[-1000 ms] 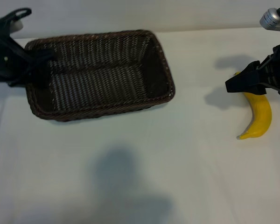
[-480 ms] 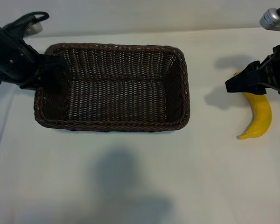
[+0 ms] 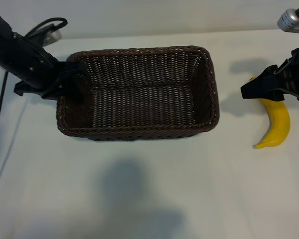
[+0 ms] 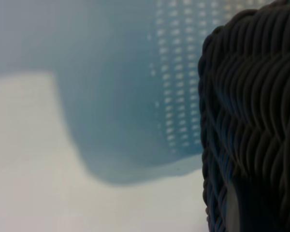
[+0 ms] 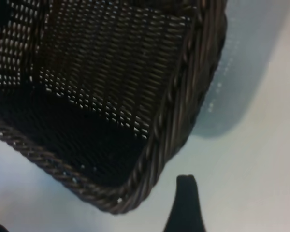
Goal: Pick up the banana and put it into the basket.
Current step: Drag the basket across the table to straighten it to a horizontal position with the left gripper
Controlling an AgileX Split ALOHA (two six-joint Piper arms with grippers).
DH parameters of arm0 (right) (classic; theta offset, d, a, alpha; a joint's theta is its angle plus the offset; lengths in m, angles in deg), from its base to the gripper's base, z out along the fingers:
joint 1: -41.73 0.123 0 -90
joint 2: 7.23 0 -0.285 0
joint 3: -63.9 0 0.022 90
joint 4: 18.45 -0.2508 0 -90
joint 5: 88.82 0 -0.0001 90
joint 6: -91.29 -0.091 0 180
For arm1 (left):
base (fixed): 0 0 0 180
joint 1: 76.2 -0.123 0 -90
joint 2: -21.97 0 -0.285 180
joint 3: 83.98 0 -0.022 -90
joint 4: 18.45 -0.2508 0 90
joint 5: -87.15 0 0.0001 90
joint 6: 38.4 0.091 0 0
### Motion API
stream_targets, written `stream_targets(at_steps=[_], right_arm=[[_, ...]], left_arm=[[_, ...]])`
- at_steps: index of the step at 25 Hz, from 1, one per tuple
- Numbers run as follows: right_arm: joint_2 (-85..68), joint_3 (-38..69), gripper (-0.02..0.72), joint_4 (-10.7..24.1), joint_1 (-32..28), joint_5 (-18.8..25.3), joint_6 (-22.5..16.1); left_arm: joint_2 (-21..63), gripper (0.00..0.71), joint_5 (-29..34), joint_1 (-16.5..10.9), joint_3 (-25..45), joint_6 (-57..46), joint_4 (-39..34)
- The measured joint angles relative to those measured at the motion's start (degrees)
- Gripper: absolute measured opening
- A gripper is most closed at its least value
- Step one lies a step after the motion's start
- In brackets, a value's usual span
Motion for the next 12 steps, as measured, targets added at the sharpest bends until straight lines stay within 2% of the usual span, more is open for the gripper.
stream_targets(at_steps=[12], right_arm=[[0.0, 0.0, 0.584, 0.0, 0.0, 0.0, 0.0]], left_arm=[[-4.3, 0.156, -1.8, 2.0, 0.0, 1.9, 3.1]])
